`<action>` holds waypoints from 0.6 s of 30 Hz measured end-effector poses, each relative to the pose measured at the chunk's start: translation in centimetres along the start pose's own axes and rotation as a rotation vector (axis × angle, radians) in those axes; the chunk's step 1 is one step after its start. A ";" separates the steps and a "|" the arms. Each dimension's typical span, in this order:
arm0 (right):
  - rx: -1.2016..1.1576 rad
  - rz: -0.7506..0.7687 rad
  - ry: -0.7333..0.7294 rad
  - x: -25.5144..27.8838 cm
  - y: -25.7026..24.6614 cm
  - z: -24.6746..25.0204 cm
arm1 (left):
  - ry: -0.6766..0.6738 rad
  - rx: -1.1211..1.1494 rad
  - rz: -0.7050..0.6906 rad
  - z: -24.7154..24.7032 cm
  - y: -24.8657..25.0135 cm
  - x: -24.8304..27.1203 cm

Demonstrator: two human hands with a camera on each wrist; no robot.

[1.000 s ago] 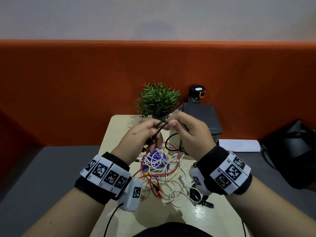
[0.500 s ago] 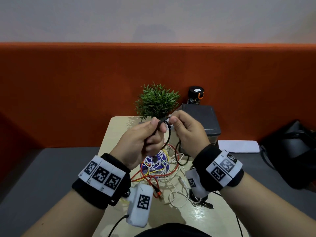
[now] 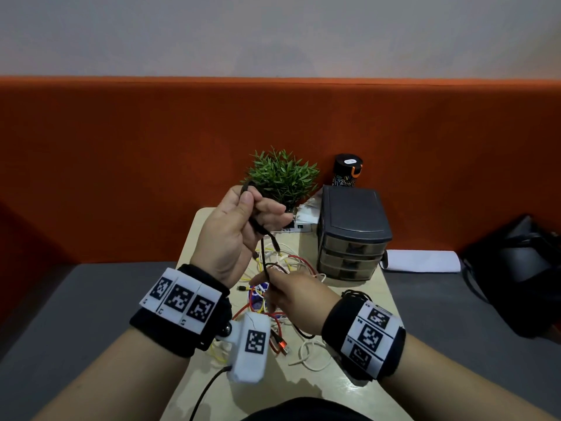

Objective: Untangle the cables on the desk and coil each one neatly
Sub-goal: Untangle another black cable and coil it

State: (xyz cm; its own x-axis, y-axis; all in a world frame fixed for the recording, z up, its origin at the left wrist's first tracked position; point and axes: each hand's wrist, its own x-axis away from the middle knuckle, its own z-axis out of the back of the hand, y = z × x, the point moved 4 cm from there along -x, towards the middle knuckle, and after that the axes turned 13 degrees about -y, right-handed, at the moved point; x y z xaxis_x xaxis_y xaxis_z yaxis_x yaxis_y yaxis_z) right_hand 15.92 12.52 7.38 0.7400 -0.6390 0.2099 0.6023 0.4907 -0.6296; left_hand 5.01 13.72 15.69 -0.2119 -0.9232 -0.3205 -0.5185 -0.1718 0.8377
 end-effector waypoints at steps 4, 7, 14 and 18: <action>0.014 0.026 0.033 0.7 -0.8 1.0 | -0.015 -0.444 -0.028 0.8 0.0 0.1; 0.079 0.039 0.164 1.5 -1.2 2.7 | -0.098 -0.906 0.024 1.1 -0.3 0.2; 0.414 0.066 0.507 3.2 -1.7 7.0 | -0.317 -1.174 0.295 0.6 -2.1 1.2; 0.549 -0.003 0.593 3.5 -0.7 8.3 | -0.410 -1.333 0.398 0.1 -1.8 1.1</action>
State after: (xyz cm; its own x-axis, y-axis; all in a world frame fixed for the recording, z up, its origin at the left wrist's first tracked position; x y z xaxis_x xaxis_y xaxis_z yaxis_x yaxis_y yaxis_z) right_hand 20.55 14.87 14.77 0.5491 -0.7727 -0.3183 0.7790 0.6112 -0.1400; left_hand 5.63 13.10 13.74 -0.4916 -0.8629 0.1169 0.7227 -0.3294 0.6076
